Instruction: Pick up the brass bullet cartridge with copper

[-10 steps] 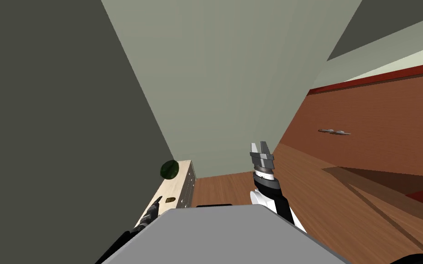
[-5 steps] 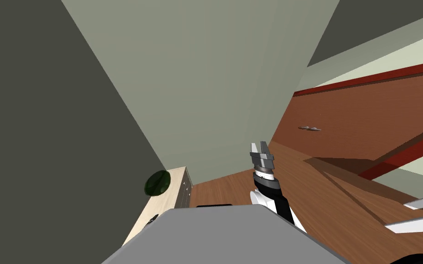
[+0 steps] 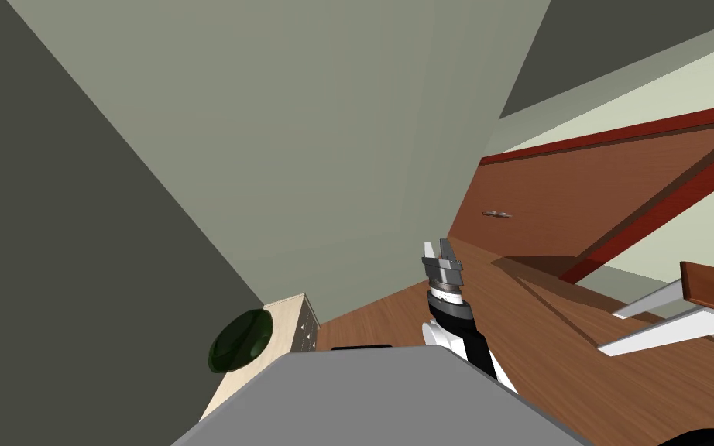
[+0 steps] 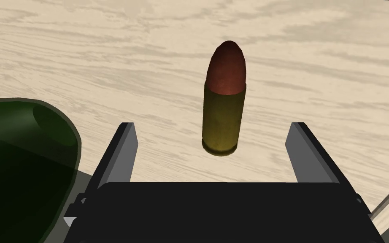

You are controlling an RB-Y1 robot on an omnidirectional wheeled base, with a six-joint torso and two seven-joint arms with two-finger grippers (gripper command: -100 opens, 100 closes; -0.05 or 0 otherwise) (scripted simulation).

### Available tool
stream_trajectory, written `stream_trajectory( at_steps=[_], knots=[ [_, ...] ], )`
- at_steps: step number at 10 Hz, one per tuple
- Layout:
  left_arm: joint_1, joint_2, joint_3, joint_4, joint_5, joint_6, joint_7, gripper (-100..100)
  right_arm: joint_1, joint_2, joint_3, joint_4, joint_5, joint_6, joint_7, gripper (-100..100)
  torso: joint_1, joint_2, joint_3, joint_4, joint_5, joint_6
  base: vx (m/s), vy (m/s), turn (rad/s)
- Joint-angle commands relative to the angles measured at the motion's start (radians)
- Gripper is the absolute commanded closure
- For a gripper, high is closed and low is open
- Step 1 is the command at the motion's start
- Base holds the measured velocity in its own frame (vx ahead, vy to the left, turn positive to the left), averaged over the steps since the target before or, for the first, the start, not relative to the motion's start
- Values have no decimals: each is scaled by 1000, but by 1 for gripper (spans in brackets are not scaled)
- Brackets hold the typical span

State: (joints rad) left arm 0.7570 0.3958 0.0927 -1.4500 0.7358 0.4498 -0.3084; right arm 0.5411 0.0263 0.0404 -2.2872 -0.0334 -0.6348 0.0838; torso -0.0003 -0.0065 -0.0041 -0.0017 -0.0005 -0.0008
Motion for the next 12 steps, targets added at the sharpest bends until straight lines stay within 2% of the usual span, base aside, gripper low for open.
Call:
stream_trajectory(
  at_steps=[1, 2, 3, 6, 11, 12],
  knots=[
    [0, 0, 0, 0, 0, 0, 0, -100, 0, 0, 0, 0, 0, 0, 0, 0, 0, 0, 0, 0, 0, 0, 35, 25, -17],
    [0, 1, 0, 3, 2, 2, -1, 0, 0, 0, 0, 0, 0, 0, 0, 0, -2, 3, 2, 1, 0, 0, 8, 5, 2],
    [-50, -5, -5, 33, -41, 16, 41, -100, 0, 0, 0, 0, 0, 0, 0, 0, -3, 6, 3, 1, -1, 0, -59, 11, -38],
    [-133, -14, -12, 79, -105, 38, 104, -100, 0, 0, 0, 0, 0, 0, 0, 0, -2, 14, 8, 3, 0, 0, -106, 22, -29],
    [-265, -28, -23, 156, -211, 74, 210, -100, 0, 0, 0, 0, 0, 0, 0, 0, -2, 12, 7, 3, 1, 0, -83, 5, -34],
    [-245, -24, -20, 143, -197, 71, 194, -100, 0, 0, 0, 0, 0, 0, 0, 0, 0, 10, 6, 3, 4, 1, -29, -1, -17]
  ],
)
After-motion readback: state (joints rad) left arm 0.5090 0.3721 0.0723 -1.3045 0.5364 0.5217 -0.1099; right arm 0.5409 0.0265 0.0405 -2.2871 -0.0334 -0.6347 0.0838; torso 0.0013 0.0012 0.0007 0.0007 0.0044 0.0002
